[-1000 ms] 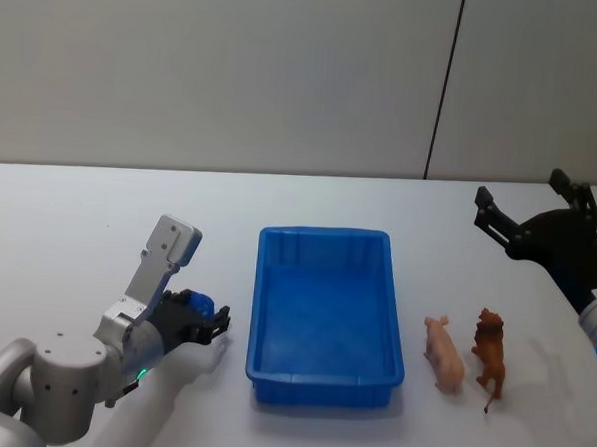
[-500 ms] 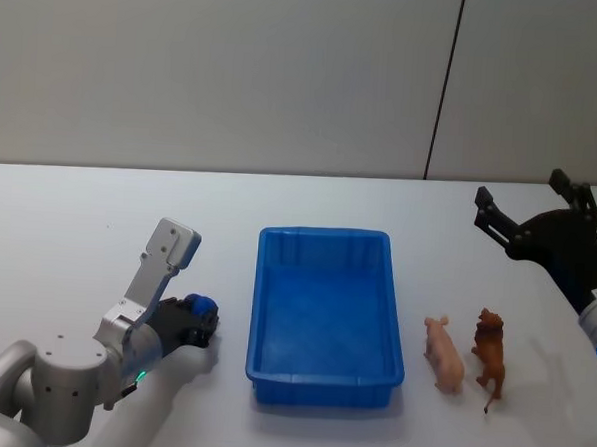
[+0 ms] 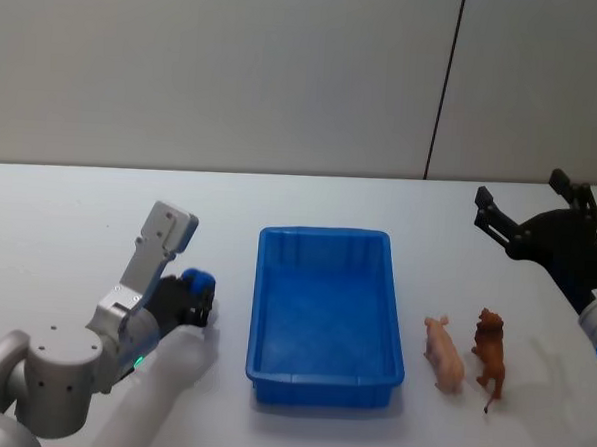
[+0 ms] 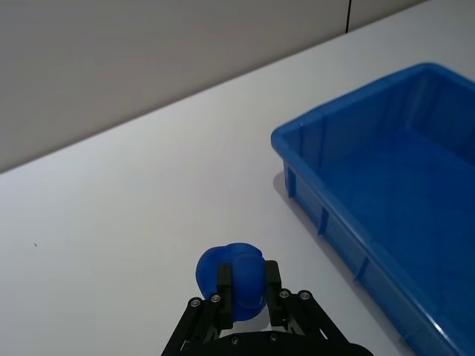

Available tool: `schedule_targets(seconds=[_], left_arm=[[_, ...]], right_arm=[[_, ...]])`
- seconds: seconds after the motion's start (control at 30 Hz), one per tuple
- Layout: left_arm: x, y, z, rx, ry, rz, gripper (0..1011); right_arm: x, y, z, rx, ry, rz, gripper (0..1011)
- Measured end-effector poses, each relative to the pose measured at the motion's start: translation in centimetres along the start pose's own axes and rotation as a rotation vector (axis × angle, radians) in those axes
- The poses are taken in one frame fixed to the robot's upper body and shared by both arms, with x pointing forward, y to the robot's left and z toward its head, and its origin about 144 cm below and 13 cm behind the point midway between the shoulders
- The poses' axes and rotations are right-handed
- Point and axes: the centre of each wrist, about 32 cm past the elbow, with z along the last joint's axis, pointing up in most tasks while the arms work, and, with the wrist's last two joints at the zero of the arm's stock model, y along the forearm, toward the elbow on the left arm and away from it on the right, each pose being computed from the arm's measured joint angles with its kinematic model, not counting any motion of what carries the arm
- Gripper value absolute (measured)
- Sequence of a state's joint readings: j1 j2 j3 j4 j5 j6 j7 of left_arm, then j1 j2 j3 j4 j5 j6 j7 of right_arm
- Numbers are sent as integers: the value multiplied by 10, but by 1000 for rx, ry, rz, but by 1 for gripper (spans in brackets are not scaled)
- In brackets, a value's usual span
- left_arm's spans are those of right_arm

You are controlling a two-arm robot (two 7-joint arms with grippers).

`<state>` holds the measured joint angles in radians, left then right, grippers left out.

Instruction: Pick up the two dolls from the table and place them into the box.

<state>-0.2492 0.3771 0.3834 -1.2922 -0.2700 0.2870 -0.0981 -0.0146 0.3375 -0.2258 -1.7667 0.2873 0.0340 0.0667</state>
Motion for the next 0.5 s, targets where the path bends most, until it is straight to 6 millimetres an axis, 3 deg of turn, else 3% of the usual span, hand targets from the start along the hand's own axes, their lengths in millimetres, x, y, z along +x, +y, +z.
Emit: schedule_targets(seconds=[0.5], left_arm=[[1, 11, 35, -199, -47, -82, 184]], right_arm=[[0, 0, 0, 0, 0, 0, 1001]])
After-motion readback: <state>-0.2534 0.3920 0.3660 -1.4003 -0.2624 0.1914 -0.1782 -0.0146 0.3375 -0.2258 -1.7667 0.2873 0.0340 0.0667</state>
